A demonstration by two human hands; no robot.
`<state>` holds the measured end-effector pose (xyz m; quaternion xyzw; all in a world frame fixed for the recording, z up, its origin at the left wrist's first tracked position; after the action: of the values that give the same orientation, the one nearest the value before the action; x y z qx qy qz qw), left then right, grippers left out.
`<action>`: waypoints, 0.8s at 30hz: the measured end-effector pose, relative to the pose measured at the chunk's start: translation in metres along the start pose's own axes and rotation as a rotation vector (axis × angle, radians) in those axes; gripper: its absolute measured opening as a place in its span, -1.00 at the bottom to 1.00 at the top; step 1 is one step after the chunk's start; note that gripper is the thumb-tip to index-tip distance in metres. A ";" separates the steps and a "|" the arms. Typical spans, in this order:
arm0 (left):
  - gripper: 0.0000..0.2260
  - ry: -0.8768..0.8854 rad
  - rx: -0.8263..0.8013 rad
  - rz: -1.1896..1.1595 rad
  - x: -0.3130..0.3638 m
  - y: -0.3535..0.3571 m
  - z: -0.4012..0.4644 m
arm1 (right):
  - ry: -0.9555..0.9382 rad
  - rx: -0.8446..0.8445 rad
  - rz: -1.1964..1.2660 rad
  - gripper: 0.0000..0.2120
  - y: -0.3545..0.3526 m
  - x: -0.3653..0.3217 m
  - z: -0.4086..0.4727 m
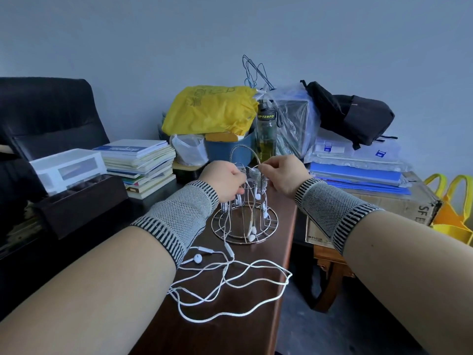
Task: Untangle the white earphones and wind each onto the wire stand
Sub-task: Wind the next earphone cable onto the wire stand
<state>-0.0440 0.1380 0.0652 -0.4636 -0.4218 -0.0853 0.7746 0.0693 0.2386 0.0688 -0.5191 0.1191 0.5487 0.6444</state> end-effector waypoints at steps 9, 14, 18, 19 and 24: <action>-0.72 0.028 0.009 -0.040 -0.010 0.006 0.008 | 0.147 0.019 0.061 -0.75 0.004 0.011 -0.003; -0.78 0.057 0.072 -0.042 -0.011 0.002 0.005 | 0.266 0.174 0.099 -0.72 0.009 0.024 0.003; -0.82 0.043 0.101 -0.030 -0.021 -0.008 0.001 | 0.336 0.202 0.186 -0.68 0.018 0.032 0.005; -0.82 0.029 0.090 -0.045 -0.025 -0.008 -0.001 | 0.356 0.206 0.212 -0.70 0.021 0.034 0.006; -0.81 -0.036 0.029 -0.136 -0.039 -0.002 -0.009 | 0.344 0.273 0.303 -0.86 0.016 0.032 -0.010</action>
<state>-0.0645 0.1201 0.0363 -0.4240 -0.4672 -0.1234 0.7660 0.0722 0.2473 0.0333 -0.4891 0.3763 0.5214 0.5893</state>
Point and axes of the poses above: each hand's wrist, its own z-axis towards the middle knuckle, its own y-axis out of the palm, x = y × z, the point moved 9 cm from there along z, towards the middle knuckle, and after that the axes turned 7 degrees about x, right-handed, at the moved point
